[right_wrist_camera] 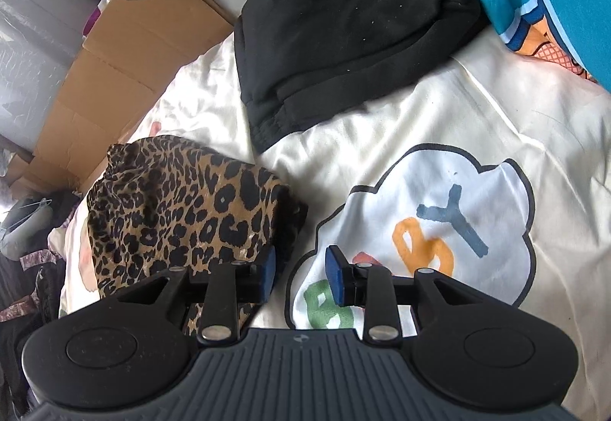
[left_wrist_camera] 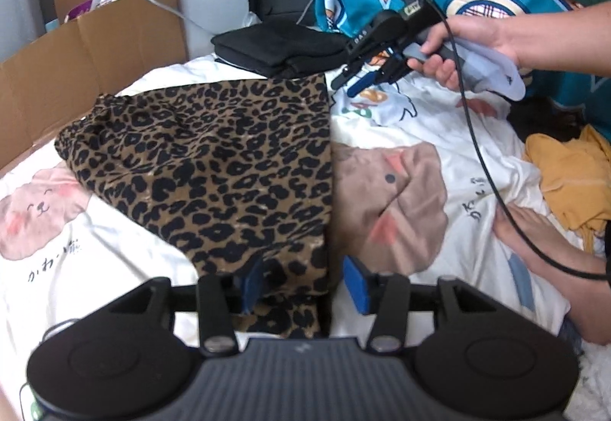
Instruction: Fold clothes
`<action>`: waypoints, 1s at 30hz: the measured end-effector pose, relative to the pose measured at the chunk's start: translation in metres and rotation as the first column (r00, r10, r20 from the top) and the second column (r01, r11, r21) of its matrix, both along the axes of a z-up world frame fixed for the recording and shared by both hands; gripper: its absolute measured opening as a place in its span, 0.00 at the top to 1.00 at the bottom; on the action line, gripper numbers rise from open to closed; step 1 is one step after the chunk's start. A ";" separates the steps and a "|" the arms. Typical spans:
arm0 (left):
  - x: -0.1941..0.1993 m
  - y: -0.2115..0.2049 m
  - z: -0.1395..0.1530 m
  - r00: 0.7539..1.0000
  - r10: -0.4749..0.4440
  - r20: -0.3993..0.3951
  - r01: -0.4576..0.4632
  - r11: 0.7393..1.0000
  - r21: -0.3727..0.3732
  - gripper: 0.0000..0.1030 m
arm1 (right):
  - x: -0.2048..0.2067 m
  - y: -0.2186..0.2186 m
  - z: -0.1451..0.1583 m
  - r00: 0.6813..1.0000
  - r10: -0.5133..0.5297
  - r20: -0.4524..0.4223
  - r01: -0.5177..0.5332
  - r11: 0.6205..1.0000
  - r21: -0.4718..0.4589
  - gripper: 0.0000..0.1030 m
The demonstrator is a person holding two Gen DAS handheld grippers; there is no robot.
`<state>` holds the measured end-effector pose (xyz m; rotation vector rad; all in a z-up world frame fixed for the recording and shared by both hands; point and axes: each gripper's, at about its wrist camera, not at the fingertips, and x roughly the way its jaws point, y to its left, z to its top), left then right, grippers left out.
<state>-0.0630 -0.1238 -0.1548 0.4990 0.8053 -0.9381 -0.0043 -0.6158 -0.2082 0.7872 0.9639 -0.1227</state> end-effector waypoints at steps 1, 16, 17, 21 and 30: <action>0.000 -0.002 0.000 1.000 -0.001 0.009 0.001 1.000 0.002 0.51 | 0.000 0.000 0.000 1.000 -0.001 0.004 0.001 1.000 0.001 0.70; 0.016 0.008 0.007 0.992 0.106 0.070 -0.108 0.994 0.015 0.89 | 0.037 0.000 0.003 0.997 0.036 0.068 -0.032 0.998 -0.049 0.70; 0.018 0.008 0.007 0.992 0.113 0.061 -0.115 0.993 0.017 0.89 | 0.040 0.001 0.003 0.997 0.044 0.065 -0.041 0.998 -0.052 0.70; 0.021 0.007 0.007 0.991 0.127 0.038 -0.128 0.992 0.018 0.89 | 0.045 0.003 0.002 0.999 0.042 0.028 -0.039 0.993 -0.111 0.70; 0.022 0.003 0.004 0.985 0.161 -0.063 -0.159 0.986 0.044 0.85 | 0.039 -0.001 0.000 0.999 0.033 0.013 -0.030 0.987 -0.157 0.63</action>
